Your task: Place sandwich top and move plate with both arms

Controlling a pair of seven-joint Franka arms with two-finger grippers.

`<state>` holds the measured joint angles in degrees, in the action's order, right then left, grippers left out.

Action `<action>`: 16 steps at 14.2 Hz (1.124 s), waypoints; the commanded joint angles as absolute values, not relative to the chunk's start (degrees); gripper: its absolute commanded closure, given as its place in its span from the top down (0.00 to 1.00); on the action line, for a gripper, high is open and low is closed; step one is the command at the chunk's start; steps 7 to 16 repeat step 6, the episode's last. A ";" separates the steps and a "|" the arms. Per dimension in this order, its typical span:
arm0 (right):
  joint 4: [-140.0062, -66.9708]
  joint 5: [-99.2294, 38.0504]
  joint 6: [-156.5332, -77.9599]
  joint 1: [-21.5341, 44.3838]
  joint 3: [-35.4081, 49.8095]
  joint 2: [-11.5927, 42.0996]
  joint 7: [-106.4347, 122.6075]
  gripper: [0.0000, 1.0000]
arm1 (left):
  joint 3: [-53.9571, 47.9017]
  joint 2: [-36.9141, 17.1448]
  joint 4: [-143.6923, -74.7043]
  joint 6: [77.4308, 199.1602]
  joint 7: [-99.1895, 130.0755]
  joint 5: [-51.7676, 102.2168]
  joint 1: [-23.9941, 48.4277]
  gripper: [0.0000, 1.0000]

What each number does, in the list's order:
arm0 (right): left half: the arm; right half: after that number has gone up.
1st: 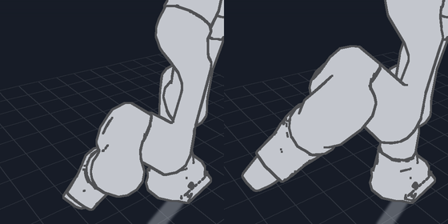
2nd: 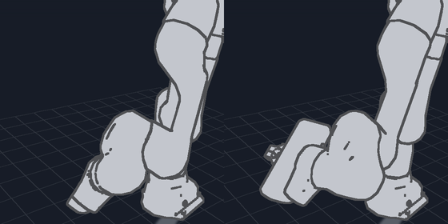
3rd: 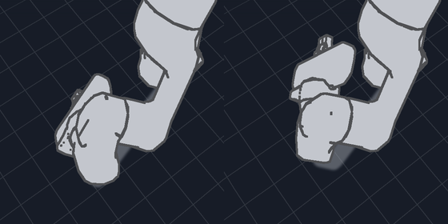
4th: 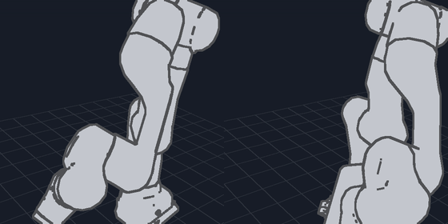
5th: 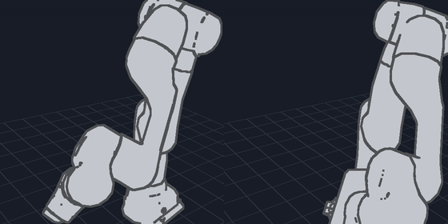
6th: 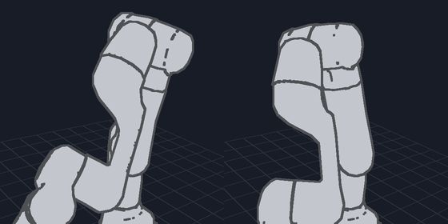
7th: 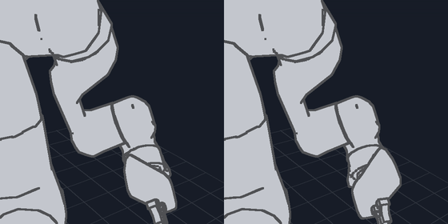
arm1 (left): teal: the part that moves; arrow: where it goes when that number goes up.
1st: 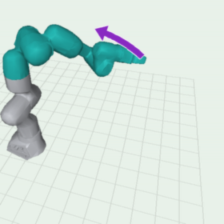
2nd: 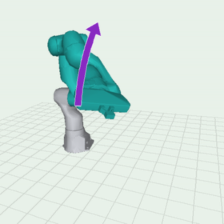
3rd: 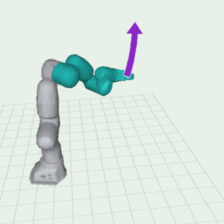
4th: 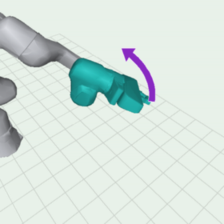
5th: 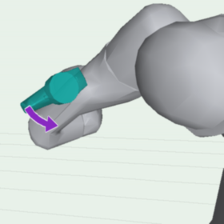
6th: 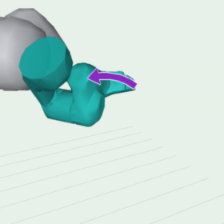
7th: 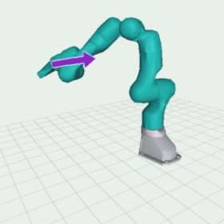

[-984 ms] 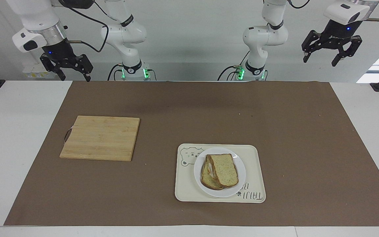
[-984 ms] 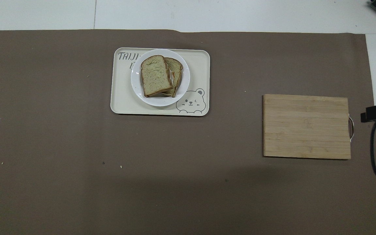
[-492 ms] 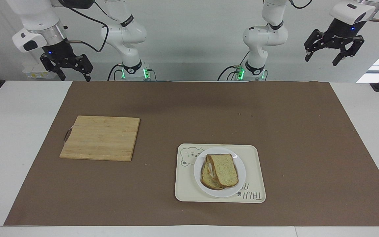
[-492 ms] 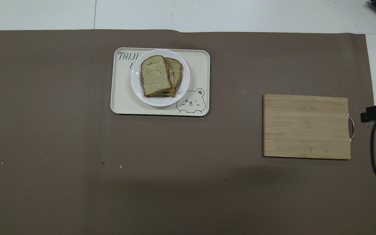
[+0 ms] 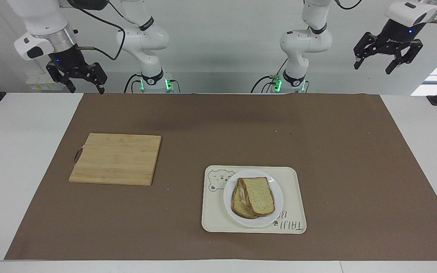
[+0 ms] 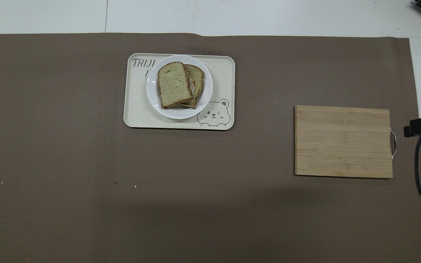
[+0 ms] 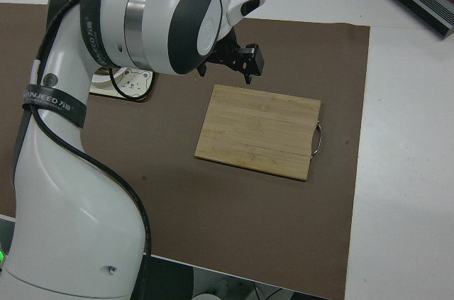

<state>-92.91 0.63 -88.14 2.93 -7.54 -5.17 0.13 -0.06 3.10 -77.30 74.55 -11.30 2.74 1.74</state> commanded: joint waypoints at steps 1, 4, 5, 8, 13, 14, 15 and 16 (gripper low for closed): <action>-93.69 0.79 -88.24 3.08 -7.91 -6.06 1.76 1.00 | -0.44 3.34 -76.64 73.65 -11.25 3.08 1.05 1.00; -93.69 0.88 -88.24 2.55 -8.09 -6.06 7.79 1.00 | -0.44 3.43 -76.64 73.65 -11.25 2.99 1.14 1.00; -93.69 0.88 -88.24 2.55 -8.17 -6.06 9.13 1.00 | -0.53 3.43 -76.64 73.74 -11.34 2.99 1.14 1.00; -93.69 0.88 -88.33 2.55 -8.17 -6.06 9.05 1.00 | -0.53 3.43 -76.64 73.74 -11.34 2.99 1.14 1.00; -93.69 0.88 -88.33 2.55 -8.17 -6.06 9.05 1.00 | -0.53 3.43 -76.64 73.74 -11.34 2.99 1.14 1.00; -93.69 0.88 -88.33 2.55 -8.17 -6.06 9.05 1.00 | -0.53 3.43 -76.64 73.74 -11.34 2.99 1.14 1.00; -93.69 0.88 -88.33 2.55 -8.17 -6.06 9.05 1.00 | -0.53 3.43 -76.64 73.74 -11.34 2.99 1.14 1.00; -93.69 0.88 -88.33 2.55 -8.17 -6.06 9.05 1.00 | -0.53 3.43 -76.64 73.74 -11.34 2.99 1.14 1.00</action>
